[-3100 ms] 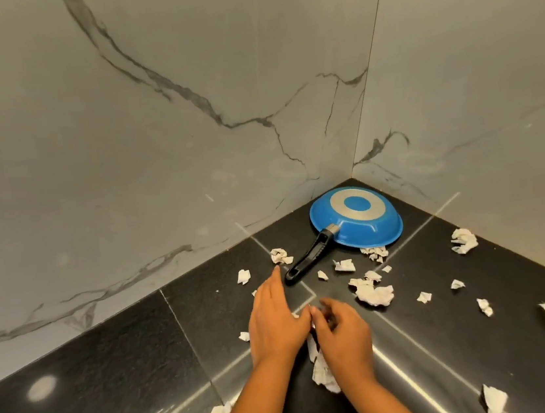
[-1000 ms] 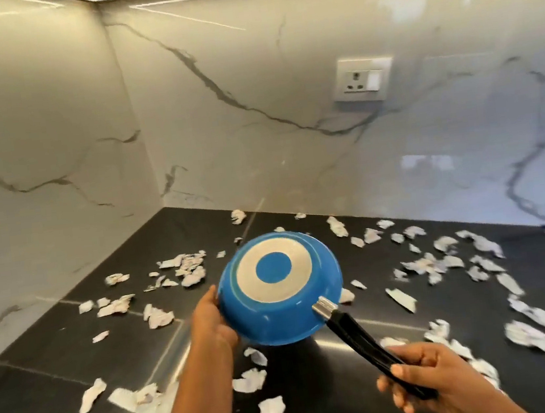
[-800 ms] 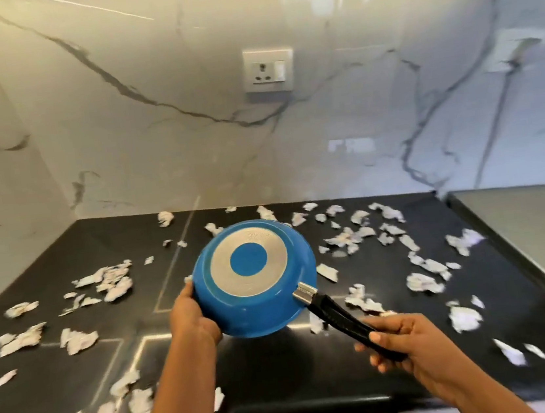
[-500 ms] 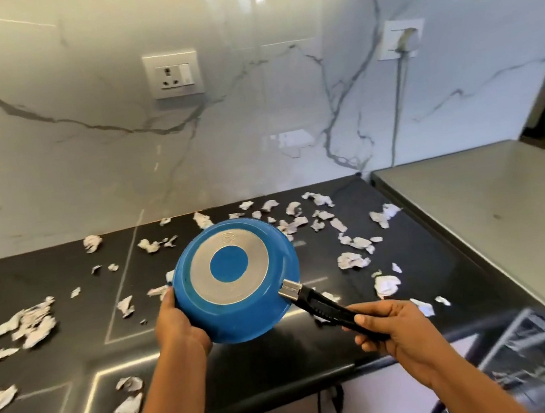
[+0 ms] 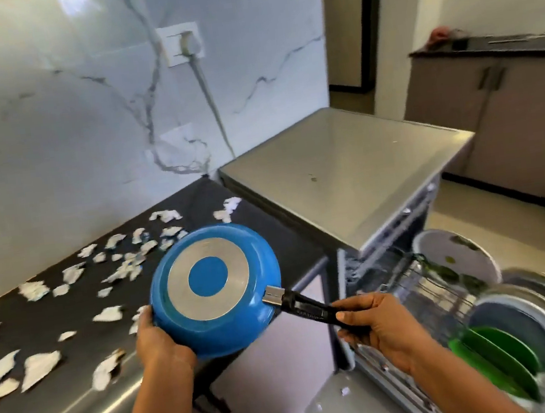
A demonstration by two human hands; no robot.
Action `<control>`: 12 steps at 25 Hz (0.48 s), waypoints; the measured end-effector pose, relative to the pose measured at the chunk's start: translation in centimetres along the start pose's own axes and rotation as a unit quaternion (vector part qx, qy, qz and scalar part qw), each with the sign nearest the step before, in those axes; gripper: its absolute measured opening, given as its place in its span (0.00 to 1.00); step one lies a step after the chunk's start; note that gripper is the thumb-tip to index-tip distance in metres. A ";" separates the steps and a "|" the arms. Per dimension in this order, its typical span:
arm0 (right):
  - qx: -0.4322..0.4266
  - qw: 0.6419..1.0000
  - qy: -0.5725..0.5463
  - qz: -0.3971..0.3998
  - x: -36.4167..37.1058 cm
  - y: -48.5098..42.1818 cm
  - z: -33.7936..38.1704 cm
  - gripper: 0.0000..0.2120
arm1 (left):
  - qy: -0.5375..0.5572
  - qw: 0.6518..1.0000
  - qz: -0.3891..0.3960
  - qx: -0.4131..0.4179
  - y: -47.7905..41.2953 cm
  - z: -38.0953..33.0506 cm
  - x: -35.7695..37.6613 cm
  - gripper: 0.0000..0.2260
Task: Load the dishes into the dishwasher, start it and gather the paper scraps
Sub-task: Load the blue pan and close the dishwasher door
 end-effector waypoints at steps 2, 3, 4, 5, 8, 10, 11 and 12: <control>-0.002 0.999 -0.008 -0.038 -5.3 1.9 1.1 0.10 | -0.042 0.999 0.023 -0.021 0.7 4.6 3.6 0.10; -0.001 0.998 -0.008 -0.055 -7.7 2.7 1.5 0.10 | -0.060 0.997 0.039 -0.029 1.2 6.7 5.3 0.10; -0.001 0.997 -0.008 -0.074 -10.3 3.5 2.0 0.10 | -0.078 0.995 0.058 -0.035 1.6 8.9 7.1 0.10; 0.001 0.996 -0.006 -0.093 -12.7 4.3 2.2 0.10 | -0.094 0.992 0.075 -0.038 2.3 11.0 8.7 0.10; 0.000 0.989 -0.014 -0.147 -19.0 6.3 2.8 0.09 | -0.124 0.985 0.102 -0.060 3.1 16.7 12.3 0.10; -0.001 0.984 -0.020 -0.179 -22.5 7.8 2.9 0.10 | -0.149 0.981 0.104 -0.074 3.8 20.5 13.9 0.11; 0.000 0.981 -0.022 -0.194 -24.2 8.5 2.8 0.10 | -0.165 0.978 0.100 -0.078 4.2 22.5 14.5 0.11; 0.000 0.978 -0.021 -0.206 -25.8 9.1 2.7 0.10 | -0.177 0.976 0.095 -0.082 4.6 24.3 15.0 0.10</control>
Point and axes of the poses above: each hand's wrist, its own y-axis away from the middle knuckle, its own x-axis out of the palm, z = x × y, the point moved 7 cm from there along -y, towards the middle knuckle, and after that the axes turned 13 degrees about -x, right-handed, at the moved point
